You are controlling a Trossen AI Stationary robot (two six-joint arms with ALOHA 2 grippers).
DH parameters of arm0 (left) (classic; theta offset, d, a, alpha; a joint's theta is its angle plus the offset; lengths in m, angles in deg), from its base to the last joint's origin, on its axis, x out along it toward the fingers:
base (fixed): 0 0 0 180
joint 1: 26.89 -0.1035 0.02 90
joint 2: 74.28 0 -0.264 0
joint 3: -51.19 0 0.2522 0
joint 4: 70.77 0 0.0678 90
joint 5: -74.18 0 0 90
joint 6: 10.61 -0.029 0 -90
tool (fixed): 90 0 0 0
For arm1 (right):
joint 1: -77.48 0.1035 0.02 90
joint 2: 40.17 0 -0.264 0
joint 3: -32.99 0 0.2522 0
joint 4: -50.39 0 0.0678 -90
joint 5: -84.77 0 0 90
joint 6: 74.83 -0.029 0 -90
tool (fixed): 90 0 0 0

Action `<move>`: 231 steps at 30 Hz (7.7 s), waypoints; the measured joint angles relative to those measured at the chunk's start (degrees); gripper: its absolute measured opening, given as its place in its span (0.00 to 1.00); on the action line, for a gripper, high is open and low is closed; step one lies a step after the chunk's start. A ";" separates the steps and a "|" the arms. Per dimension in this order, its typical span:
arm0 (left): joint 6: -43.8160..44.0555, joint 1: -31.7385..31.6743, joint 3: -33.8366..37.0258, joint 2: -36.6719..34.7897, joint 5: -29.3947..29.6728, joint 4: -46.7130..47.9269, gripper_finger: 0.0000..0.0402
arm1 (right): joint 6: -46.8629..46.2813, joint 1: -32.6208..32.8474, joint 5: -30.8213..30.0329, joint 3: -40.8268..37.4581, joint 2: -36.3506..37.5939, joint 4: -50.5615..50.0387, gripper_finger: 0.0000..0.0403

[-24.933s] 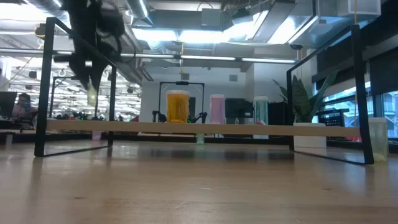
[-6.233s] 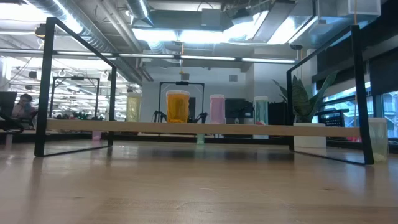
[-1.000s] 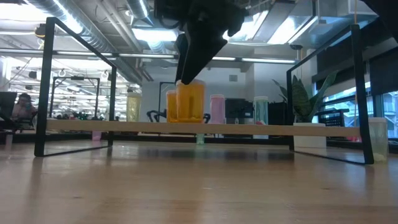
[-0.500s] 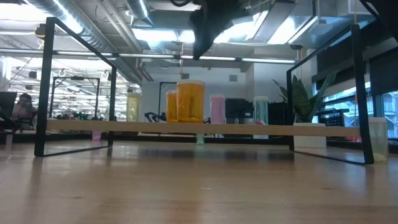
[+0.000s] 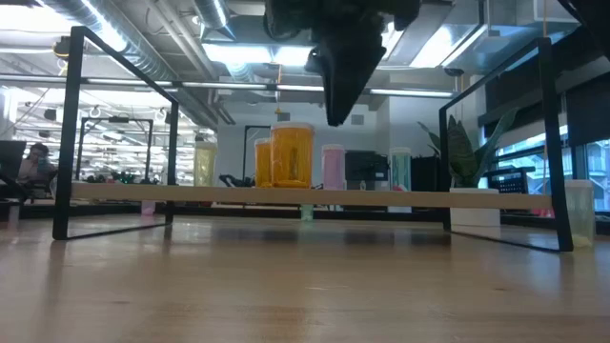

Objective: Pick and place medicine bottles onto shelf by color
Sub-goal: Put the bottom orange pill bottle aligned with the orange pill bottle on the shelf, then put the bottom blue pill bottle aligned with the blue pill bottle on the shelf

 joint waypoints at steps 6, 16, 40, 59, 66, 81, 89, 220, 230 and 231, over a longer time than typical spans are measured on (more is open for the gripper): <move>0.00 0.00 0.00 0.00 0.00 -0.01 0.67 | 0.04 -0.81 0.03 -2.81 0.04 3.20 0.02; 0.00 0.00 0.01 0.00 0.00 0.31 0.67 | 0.18 -1.87 0.12 -4.89 -0.01 7.20 0.02; 0.02 0.00 0.02 0.00 0.00 0.37 0.67 | 1.60 -1.30 0.20 -4.78 0.38 11.61 0.00; 0.23 1.22 0.02 0.00 -0.04 1.27 0.67 | 2.42 1.57 7.81 -3.76 -0.18 21.08 0.00; 0.42 1.22 0.02 0.00 -0.04 1.27 0.67 | 3.04 1.21 5.28 -3.76 -0.18 21.66 0.01; 0.46 1.22 0.02 0.00 -0.02 1.20 0.67 | 3.04 0.97 2.20 -3.82 -1.73 22.16 0.01; 0.46 1.22 0.02 0.00 -0.02 1.22 0.67 | 3.04 0.97 1.03 -3.80 -1.78 22.14 0.01; 42.07 20.74 32.81 5.55 -16.02 -15.23 0.68 | -5.86 24.83 -8.78 18.47 4.98 7.40 0.05; 42.45 20.27 32.81 6.93 -17.69 -15.06 0.68 | -5.86 24.81 -8.79 18.47 4.98 7.40 0.05; 42.45 20.10 32.81 6.93 -17.67 -14.91 0.68 | -5.86 24.82 -8.79 18.47 4.98 7.40 0.05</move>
